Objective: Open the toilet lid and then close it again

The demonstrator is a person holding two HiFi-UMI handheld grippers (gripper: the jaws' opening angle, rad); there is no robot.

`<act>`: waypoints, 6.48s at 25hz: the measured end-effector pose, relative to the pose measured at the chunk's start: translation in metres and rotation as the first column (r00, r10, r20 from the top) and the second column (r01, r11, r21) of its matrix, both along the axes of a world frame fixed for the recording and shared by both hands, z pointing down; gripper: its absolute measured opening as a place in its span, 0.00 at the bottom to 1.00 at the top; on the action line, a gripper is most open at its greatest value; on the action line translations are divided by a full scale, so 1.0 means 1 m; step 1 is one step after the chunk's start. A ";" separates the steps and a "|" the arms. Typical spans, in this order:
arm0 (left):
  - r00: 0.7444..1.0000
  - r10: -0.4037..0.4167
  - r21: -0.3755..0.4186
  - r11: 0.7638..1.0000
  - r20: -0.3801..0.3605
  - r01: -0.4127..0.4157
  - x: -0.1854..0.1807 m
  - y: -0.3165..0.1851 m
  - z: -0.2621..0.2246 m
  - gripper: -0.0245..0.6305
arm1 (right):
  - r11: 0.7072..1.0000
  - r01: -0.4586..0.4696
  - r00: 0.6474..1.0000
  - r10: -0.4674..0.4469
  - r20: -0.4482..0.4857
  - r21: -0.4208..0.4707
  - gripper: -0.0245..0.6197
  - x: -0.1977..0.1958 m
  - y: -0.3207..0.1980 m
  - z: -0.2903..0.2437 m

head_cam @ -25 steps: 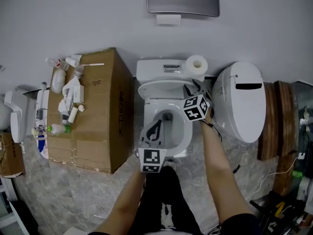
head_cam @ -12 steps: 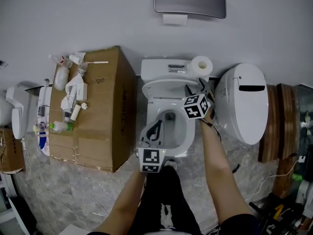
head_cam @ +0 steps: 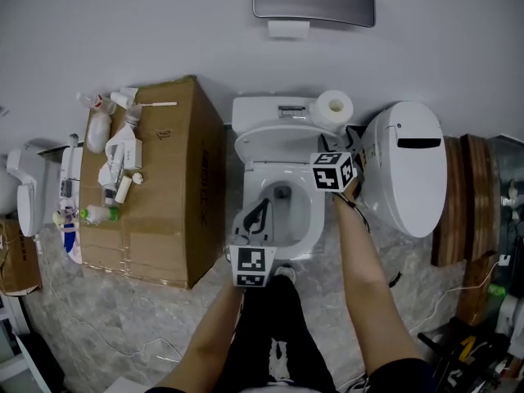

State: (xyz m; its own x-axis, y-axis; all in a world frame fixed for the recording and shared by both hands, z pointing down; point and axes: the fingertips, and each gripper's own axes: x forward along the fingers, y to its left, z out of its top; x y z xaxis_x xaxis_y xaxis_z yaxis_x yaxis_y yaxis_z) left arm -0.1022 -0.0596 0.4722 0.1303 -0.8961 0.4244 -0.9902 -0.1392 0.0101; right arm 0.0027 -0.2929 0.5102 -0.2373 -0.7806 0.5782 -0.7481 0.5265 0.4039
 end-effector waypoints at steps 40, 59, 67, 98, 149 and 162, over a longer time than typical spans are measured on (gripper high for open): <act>1.000 0.011 0.064 0.998 -0.015 -0.010 -0.003 -0.032 -0.034 0.05 | 0.999 -0.001 0.977 0.012 0.215 -0.051 0.05 -0.012 0.059 -0.040; 0.986 0.121 0.089 0.990 -0.116 -0.111 0.032 -0.009 -0.074 0.04 | 0.989 0.147 0.787 -0.108 0.607 -0.014 0.05 -0.012 0.198 -0.110; 0.983 0.138 0.094 0.987 -0.118 -0.127 0.041 0.005 -0.079 0.04 | 0.983 0.179 0.763 -0.115 0.636 -0.037 0.05 -0.014 0.228 -0.115; 0.991 0.046 0.066 0.997 -0.126 -0.038 0.036 0.005 -0.048 0.04 | 0.815 0.577 0.730 -0.543 0.415 0.052 0.05 -0.050 0.217 -0.085; 0.983 0.086 -0.039 0.995 -0.160 -0.094 0.012 -0.043 -0.012 0.05 | 0.731 0.677 0.683 -0.667 -0.298 -0.084 0.12 -0.085 0.030 -0.017; 0.985 0.073 -0.047 0.996 -0.154 -0.081 0.015 -0.031 -0.014 0.05 | 0.733 0.676 0.695 -0.670 -0.262 -0.081 0.12 -0.077 0.052 -0.018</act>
